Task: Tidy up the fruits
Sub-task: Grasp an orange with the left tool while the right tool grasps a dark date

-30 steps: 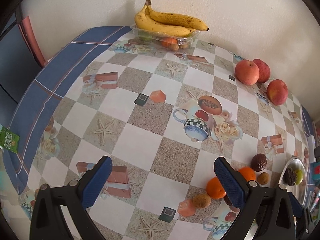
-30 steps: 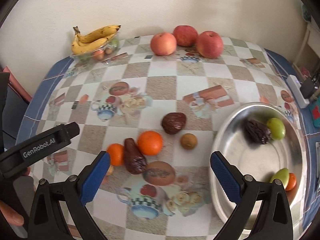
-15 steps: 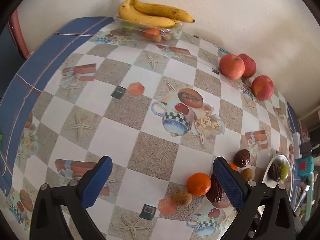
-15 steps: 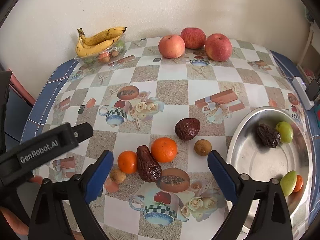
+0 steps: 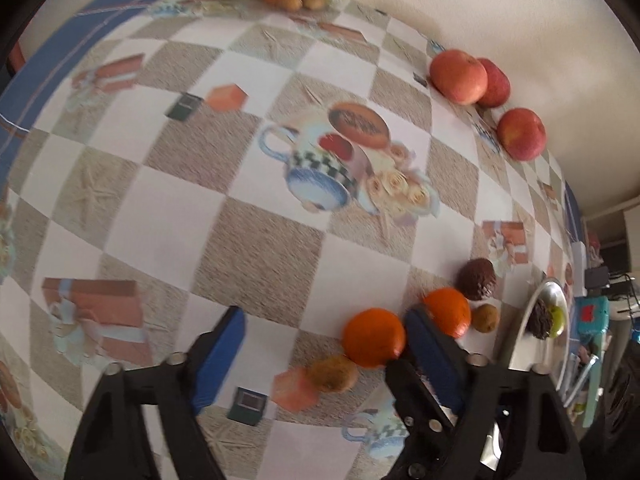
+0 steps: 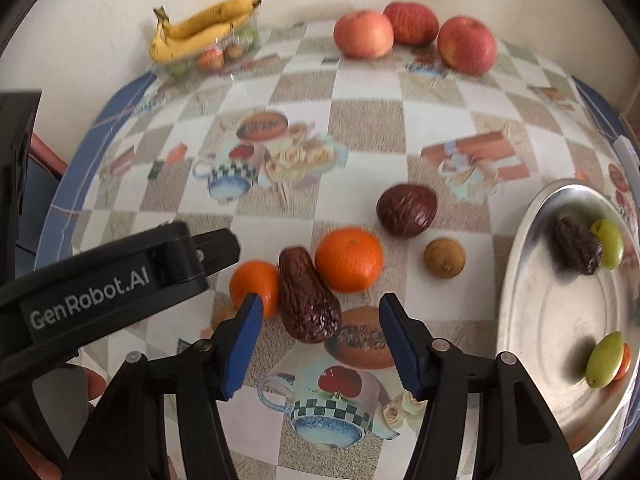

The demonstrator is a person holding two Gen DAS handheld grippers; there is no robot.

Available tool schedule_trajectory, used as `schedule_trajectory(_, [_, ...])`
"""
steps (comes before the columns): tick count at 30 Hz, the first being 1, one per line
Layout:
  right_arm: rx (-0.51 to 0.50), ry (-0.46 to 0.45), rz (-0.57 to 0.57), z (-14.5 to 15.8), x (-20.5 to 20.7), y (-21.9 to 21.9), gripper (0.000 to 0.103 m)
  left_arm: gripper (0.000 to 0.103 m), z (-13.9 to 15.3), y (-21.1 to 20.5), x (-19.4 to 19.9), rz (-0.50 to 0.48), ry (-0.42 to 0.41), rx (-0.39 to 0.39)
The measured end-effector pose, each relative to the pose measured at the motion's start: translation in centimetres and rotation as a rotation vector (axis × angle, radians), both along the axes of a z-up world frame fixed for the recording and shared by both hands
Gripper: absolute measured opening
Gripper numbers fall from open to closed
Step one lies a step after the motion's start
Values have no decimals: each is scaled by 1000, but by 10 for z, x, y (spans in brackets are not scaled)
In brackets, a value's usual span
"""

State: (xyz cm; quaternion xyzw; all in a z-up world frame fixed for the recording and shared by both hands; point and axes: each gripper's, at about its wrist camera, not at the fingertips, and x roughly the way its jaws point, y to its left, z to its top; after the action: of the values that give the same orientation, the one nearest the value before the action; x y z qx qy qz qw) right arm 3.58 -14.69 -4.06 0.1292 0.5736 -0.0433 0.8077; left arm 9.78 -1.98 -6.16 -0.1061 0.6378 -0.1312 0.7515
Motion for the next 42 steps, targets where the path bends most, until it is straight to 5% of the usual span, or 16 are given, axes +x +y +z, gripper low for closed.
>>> schedule_trajectory(8, [43,-4,15,-2,0,3,43,51,-6,-5,-4,-2,58,-107])
schedule_trajectory(13, [55,0,6,-2,-1,2,40,37,-8,-5,-5,16,89,-172])
schedule_trajectory(31, [72,3,-25,2,-6,-6,35,35,1,29,-2,151,48,-158])
schedule_trajectory(42, [81,-101,-14,36,-13,-9,34,35,11,36,-2,171,19,-194])
